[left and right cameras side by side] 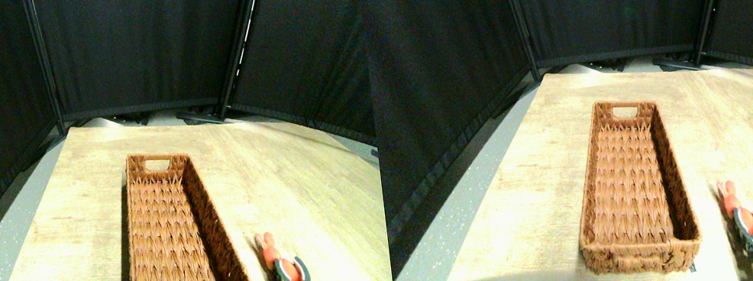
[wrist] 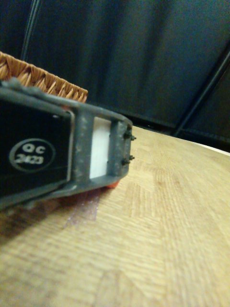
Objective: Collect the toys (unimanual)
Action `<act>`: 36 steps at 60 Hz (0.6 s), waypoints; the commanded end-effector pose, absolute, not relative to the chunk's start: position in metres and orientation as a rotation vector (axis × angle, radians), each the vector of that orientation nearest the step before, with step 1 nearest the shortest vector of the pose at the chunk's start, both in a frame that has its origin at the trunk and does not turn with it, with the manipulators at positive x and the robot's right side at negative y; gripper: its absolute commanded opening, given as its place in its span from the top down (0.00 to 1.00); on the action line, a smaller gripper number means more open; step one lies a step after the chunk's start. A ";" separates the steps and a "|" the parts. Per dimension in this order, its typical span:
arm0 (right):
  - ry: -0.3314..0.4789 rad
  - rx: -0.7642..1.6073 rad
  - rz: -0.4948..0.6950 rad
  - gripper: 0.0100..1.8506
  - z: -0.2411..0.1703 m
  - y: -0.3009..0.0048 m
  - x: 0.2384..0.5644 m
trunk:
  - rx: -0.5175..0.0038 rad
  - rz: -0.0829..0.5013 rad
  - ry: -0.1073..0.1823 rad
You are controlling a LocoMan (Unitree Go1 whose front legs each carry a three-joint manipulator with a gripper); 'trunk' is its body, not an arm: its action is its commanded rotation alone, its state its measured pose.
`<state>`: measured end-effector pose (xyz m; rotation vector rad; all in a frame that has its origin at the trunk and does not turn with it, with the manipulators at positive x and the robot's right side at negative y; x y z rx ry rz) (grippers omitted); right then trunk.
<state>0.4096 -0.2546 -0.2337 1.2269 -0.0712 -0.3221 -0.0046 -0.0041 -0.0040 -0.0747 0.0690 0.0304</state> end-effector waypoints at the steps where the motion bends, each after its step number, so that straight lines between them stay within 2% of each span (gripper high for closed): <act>1: -0.109 1.262 -0.282 0.97 -0.222 -0.249 0.412 | -0.094 0.036 0.088; 15: -0.109 1.185 -0.200 0.97 -0.197 -0.237 0.415 | -0.110 0.045 0.071; 24: -0.103 0.956 -0.117 0.97 -0.177 -0.227 0.425 | -0.134 0.056 0.060; 29: -0.051 1.045 -0.087 0.97 -0.168 -0.221 0.432 | -0.149 0.068 0.054; 36: -0.027 1.067 -0.099 0.97 -0.156 -0.211 0.441 | -0.173 0.085 0.047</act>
